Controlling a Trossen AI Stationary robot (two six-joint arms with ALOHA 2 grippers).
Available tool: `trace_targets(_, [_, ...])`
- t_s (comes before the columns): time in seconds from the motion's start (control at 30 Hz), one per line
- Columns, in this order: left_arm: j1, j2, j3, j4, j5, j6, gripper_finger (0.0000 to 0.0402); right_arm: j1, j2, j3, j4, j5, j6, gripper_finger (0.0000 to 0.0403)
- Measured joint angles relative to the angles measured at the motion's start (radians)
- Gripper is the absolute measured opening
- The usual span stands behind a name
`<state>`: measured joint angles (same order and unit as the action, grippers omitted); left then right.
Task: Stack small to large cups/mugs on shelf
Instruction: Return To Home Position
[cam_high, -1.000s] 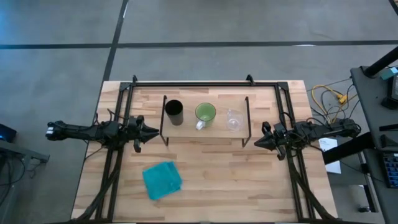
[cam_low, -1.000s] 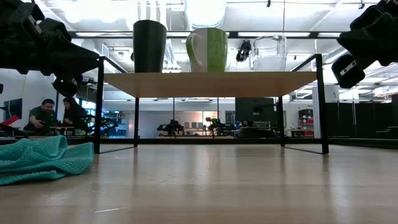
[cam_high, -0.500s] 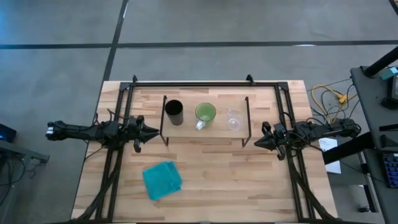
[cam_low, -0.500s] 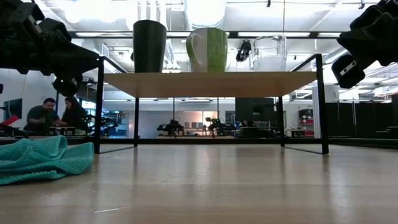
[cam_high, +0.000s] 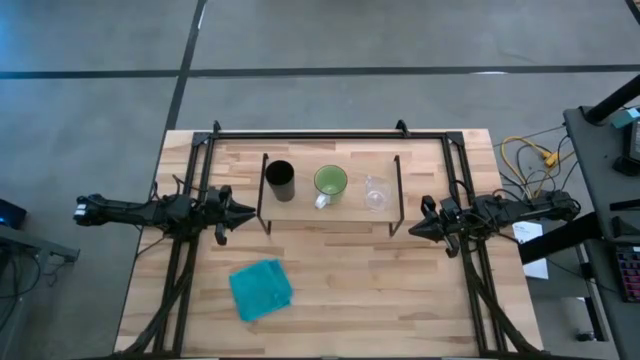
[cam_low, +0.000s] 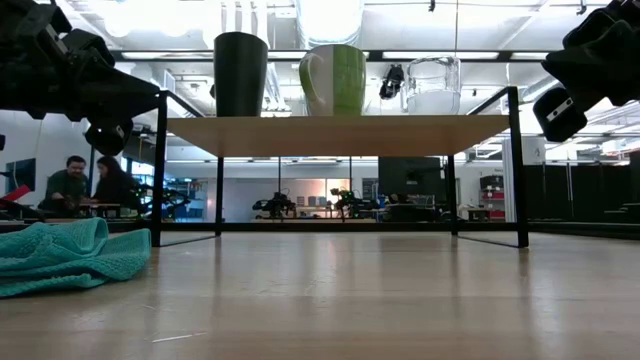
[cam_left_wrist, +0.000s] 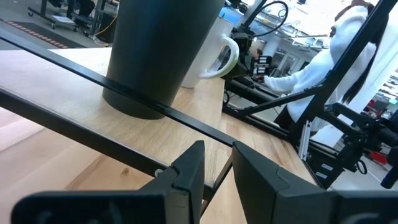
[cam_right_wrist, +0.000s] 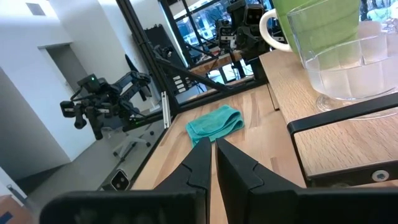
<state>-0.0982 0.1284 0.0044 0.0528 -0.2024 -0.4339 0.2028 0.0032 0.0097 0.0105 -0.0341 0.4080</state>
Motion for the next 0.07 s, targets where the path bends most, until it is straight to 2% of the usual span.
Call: trace_targets(0.07, [0.000, 0.002, 0.000, 0.000, 0.000, 0.000, 0.0068, 0.000, 0.000, 0.000, 0.000, 0.000, 0.000, 0.0018])
